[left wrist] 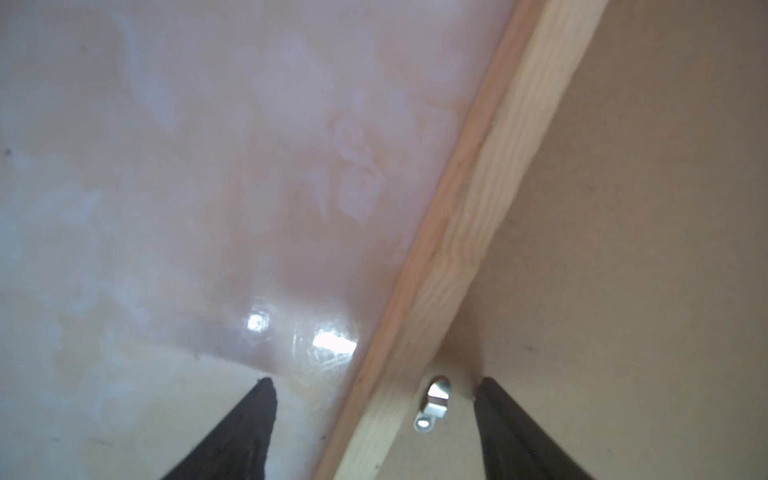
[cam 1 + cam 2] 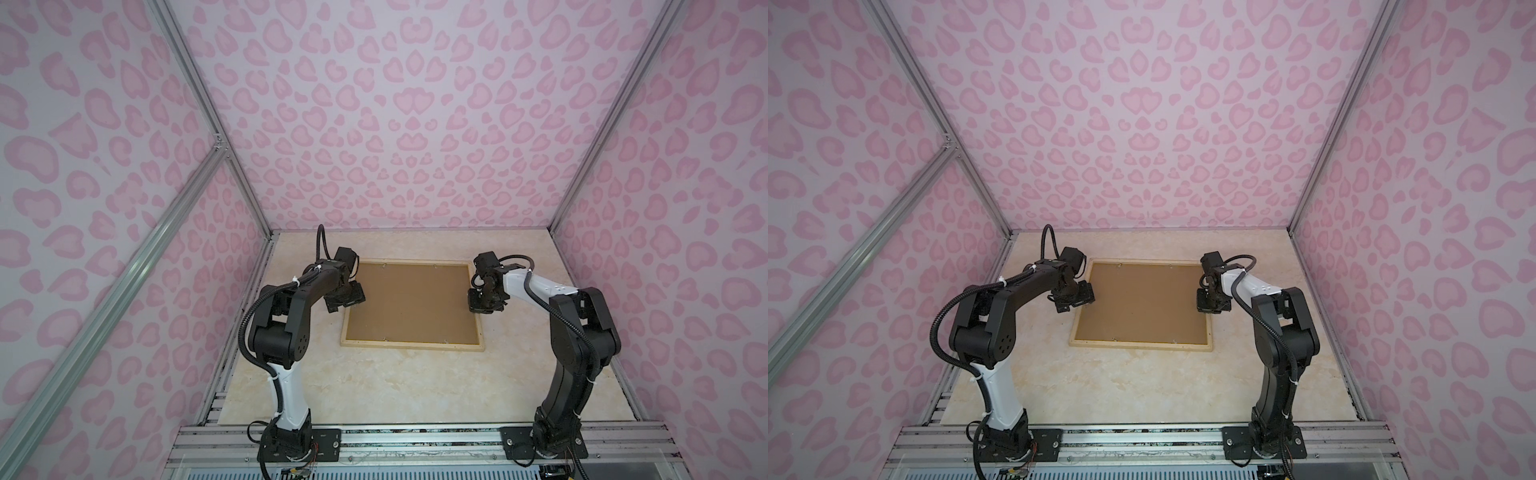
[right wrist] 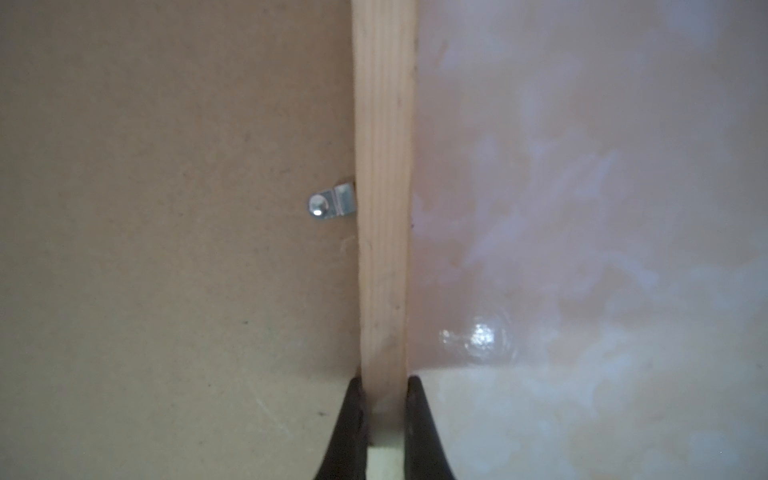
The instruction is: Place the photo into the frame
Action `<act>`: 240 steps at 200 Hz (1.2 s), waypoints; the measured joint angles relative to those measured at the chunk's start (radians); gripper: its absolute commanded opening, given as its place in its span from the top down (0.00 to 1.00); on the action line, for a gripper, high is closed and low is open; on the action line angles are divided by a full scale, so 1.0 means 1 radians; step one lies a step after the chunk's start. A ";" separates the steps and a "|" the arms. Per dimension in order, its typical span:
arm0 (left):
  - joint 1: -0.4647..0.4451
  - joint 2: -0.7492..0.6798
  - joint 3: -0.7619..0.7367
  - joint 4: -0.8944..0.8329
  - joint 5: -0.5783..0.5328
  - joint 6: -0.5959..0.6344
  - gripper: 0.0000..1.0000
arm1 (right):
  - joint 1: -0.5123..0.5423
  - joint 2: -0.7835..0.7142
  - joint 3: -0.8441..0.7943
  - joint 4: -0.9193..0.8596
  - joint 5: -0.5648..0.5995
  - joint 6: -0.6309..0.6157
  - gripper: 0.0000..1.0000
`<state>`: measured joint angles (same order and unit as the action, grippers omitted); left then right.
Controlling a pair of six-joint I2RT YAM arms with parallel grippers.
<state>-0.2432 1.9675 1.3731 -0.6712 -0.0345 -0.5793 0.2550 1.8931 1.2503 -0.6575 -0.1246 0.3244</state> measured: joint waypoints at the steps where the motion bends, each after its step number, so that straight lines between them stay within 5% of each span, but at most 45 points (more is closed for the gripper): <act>1: 0.000 0.001 0.002 0.000 0.000 0.000 0.27 | 0.000 0.000 0.000 0.000 0.000 0.000 1.00; 29: 0.003 0.014 0.016 -0.002 0.000 -0.001 0.38 | 0.000 0.000 0.000 0.001 -0.001 0.000 1.00; 93: 0.008 -0.021 -0.049 0.021 0.019 -0.008 0.34 | -0.013 0.000 -0.002 0.003 -0.027 -0.005 1.00; 147: 0.008 -0.021 -0.048 0.027 0.031 -0.009 0.40 | -0.014 0.002 0.003 -0.001 -0.033 -0.005 1.00; 240: 0.018 -0.008 -0.035 0.042 0.053 -0.015 0.72 | -0.016 0.003 0.005 -0.004 -0.037 -0.007 1.00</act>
<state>-0.2256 1.9594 1.3376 -0.6289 0.0189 -0.5945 0.2390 1.8961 1.2556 -0.6617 -0.1619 0.3176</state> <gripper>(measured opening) 0.294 0.098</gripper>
